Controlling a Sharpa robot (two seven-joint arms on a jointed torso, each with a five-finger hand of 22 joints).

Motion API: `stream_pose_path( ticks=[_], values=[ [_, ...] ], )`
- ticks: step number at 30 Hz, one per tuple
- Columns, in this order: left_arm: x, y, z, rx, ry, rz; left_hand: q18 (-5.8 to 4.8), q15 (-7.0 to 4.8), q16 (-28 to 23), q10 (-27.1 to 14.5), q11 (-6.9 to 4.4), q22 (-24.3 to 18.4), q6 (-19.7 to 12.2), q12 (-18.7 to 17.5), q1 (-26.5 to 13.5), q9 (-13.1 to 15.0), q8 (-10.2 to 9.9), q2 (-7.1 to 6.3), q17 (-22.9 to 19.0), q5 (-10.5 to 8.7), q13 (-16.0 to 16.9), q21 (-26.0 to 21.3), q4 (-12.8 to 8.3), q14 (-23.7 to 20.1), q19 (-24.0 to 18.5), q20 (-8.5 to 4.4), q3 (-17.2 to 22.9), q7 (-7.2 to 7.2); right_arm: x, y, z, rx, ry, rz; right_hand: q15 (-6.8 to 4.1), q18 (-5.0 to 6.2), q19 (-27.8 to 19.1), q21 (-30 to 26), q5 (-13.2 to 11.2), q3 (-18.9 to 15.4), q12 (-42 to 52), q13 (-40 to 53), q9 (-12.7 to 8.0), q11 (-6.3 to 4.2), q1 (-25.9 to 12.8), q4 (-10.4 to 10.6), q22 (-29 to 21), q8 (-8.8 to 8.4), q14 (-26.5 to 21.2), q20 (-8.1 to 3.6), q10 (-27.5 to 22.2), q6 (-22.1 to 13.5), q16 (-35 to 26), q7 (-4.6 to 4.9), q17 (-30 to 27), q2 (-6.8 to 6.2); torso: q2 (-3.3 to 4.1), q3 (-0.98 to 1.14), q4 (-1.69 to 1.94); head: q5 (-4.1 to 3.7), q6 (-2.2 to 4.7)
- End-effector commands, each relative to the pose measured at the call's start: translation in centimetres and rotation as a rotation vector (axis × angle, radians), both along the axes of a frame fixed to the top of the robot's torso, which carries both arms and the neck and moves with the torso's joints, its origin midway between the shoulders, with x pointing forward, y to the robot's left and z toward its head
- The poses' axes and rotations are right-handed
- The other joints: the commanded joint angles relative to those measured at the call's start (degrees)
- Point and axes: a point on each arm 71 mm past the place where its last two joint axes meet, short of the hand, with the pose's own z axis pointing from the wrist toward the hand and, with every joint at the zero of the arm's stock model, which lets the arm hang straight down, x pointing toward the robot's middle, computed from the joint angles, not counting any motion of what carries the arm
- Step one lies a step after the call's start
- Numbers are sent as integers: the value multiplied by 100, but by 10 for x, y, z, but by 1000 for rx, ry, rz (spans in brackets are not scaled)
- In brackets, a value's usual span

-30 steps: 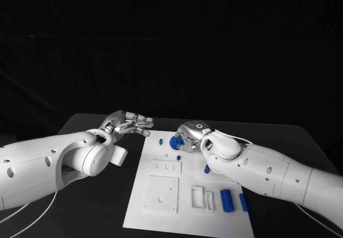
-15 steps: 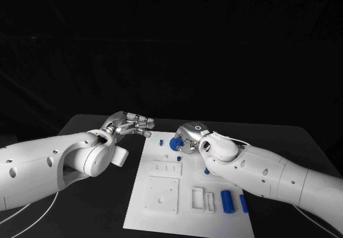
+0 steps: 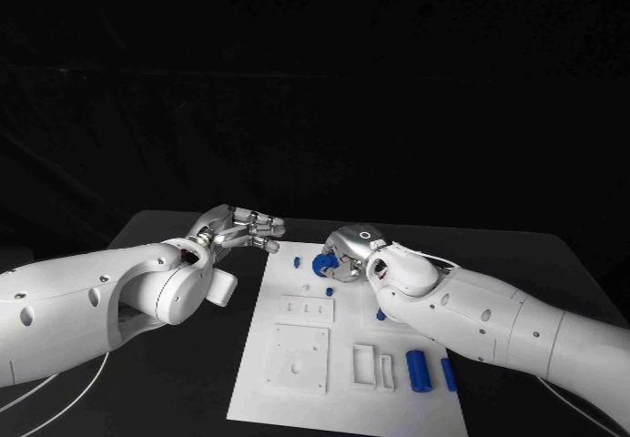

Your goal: Assemble the parts on the task board

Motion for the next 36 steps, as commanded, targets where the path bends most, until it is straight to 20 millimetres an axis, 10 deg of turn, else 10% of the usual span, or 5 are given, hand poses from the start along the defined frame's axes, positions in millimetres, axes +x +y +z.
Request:
stream_pose_path(
  ticks=[1,4,8,36],
  values=[
    [0,-2,2,-3,-5,-16,26,11,8,-52,-9,-4,-50,-9,-11,-10,-13,-52,-5,-31,4,-38,35,-27,32,-8,9,-11,1,-2,-4,9,56,-13,2,-1,110,-35,-162,-15,-28,-15,-20,-8,-369,224,614,-40,-29,6,-52,-77,-21,4,21,-38,2,1,-9,11,-3],
    [0,-2,2,-2,-5,-15,27,14,7,-62,-8,-16,-54,-8,-28,-9,-12,-51,-5,-33,4,-53,51,-27,43,-5,11,-13,2,-3,-5,16,72,-17,-5,6,112,-39,-617,-67,-32,-21,-17,-22,-596,485,617,-37,-29,7,-58,-118,-19,-13,39,-59,3,3,-7,7,0],
    [0,-2,2,-2,-5,-16,28,15,6,-66,-7,-52,-53,-8,-33,-6,-12,-63,-6,-34,4,-96,74,-28,73,-1,24,-13,3,-4,-6,19,86,-19,-1,7,120,-37,-632,-103,-18,-19,-16,-15,-550,698,621,-34,-20,9,-54,-96,-14,-10,79,-109,2,2,-5,-1,-5],
    [0,4,2,-1,-5,-2,28,18,5,-97,3,-67,-65,-10,-39,-8,-14,-70,-6,-33,3,-114,89,-29,84,0,30,-10,-1,-26,-5,64,73,-35,28,33,124,-10,-452,-230,20,-10,-17,25,-403,547,626,-37,-14,38,-45,21,-8,18,127,-124,1,14,-19,-73,-9]
  ],
)
